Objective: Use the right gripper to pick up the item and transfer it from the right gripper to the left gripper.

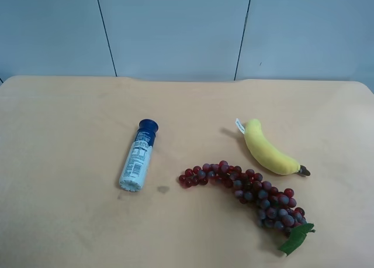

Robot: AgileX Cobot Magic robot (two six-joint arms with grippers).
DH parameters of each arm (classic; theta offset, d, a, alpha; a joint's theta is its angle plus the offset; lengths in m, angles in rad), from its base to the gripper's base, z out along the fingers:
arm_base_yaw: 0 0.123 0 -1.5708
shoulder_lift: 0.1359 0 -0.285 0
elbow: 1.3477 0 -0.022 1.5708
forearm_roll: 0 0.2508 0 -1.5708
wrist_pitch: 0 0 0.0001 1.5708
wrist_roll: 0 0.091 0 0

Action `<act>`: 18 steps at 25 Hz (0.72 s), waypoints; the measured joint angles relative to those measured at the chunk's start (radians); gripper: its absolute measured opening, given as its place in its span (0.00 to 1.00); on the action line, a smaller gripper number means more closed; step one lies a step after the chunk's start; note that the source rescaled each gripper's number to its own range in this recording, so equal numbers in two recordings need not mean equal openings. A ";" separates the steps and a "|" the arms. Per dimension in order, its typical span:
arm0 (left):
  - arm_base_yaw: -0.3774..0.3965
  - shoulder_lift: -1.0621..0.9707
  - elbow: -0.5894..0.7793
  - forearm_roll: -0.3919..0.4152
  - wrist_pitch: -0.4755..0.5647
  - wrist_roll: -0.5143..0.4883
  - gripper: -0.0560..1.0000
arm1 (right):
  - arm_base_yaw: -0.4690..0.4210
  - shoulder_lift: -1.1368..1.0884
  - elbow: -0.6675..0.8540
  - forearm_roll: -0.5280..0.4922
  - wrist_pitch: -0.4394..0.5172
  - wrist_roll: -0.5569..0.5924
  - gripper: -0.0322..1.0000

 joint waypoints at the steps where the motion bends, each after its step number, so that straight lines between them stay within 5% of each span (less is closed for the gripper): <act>1: 0.000 0.000 0.000 0.000 0.000 0.000 1.00 | 0.018 0.041 -0.010 0.000 -0.006 -0.015 1.00; 8: 0.000 0.000 0.000 0.000 0.000 0.000 1.00 | 0.127 0.347 -0.063 0.000 -0.036 -0.068 1.00; 18: 0.000 0.000 0.000 0.000 0.000 0.000 1.00 | 0.134 0.633 -0.085 0.000 -0.130 -0.151 1.00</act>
